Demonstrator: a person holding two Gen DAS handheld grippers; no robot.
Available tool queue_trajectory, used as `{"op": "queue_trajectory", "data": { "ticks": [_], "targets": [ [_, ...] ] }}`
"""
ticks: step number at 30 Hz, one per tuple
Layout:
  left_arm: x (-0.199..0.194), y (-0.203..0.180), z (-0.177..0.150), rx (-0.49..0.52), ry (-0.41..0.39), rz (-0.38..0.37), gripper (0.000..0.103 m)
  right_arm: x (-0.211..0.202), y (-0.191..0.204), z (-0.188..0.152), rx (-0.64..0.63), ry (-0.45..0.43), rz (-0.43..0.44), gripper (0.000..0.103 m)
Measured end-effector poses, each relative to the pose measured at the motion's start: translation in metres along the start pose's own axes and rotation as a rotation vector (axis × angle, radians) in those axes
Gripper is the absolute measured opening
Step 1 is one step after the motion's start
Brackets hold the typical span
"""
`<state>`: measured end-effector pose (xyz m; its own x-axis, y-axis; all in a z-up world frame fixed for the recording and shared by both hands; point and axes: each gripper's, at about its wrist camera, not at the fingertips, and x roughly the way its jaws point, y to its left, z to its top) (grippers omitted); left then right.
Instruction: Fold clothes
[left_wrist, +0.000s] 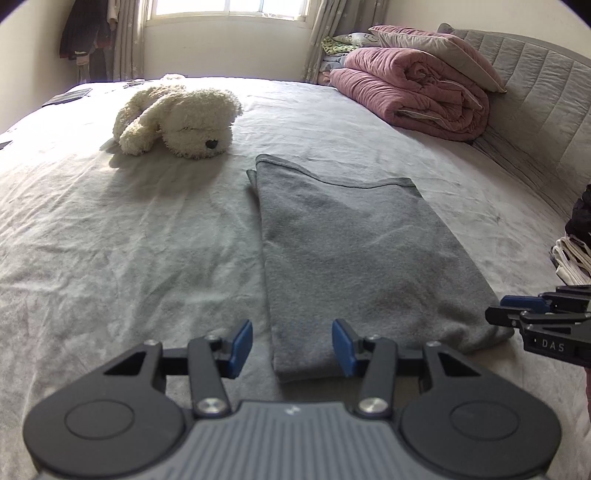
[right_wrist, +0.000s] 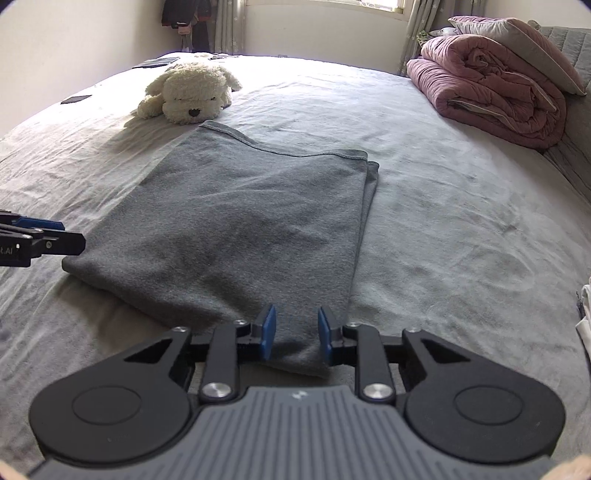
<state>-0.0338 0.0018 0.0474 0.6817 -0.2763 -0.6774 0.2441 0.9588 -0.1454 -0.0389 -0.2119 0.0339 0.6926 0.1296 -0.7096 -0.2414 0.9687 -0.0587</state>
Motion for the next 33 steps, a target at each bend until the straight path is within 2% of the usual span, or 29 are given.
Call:
{"op": "queue_trajectory", "data": {
  "ticks": [6, 12, 14, 16, 19, 27, 30, 33],
  "targets": [
    [0.005, -0.022, -0.010, 0.068, -0.019, -0.044, 0.047, -0.002, 0.024, -0.004, -0.050, -0.032, 0.067, 0.022],
    [0.017, -0.049, -0.010, 0.170, -0.080, -0.038, 0.047, 0.003, 0.035, 0.000, -0.032, -0.073, 0.068, 0.023],
    [0.026, -0.053, -0.010, 0.176, -0.057, -0.025, 0.047, 0.010, 0.036, 0.003, -0.029, -0.050, 0.064, 0.023],
    [0.039, -0.054, -0.014, 0.194, -0.022, 0.009, 0.050, 0.024, 0.036, 0.000, -0.032, 0.034, 0.042, 0.022],
    [0.041, -0.054, -0.018, 0.223, -0.039, 0.023, 0.052, 0.025, 0.037, -0.003, -0.058, 0.015, 0.040, 0.022],
    [0.028, -0.029, -0.015, 0.145, -0.018, -0.004, 0.052, 0.015, 0.014, -0.006, -0.011, 0.027, 0.063, 0.021],
    [0.021, -0.016, -0.016, 0.112, -0.012, -0.010, 0.052, 0.010, 0.004, -0.008, 0.004, 0.030, 0.047, 0.021],
    [0.018, -0.001, -0.018, 0.099, 0.002, 0.040, 0.052, 0.006, -0.008, -0.011, 0.030, 0.038, 0.039, 0.021]
  ]
}}
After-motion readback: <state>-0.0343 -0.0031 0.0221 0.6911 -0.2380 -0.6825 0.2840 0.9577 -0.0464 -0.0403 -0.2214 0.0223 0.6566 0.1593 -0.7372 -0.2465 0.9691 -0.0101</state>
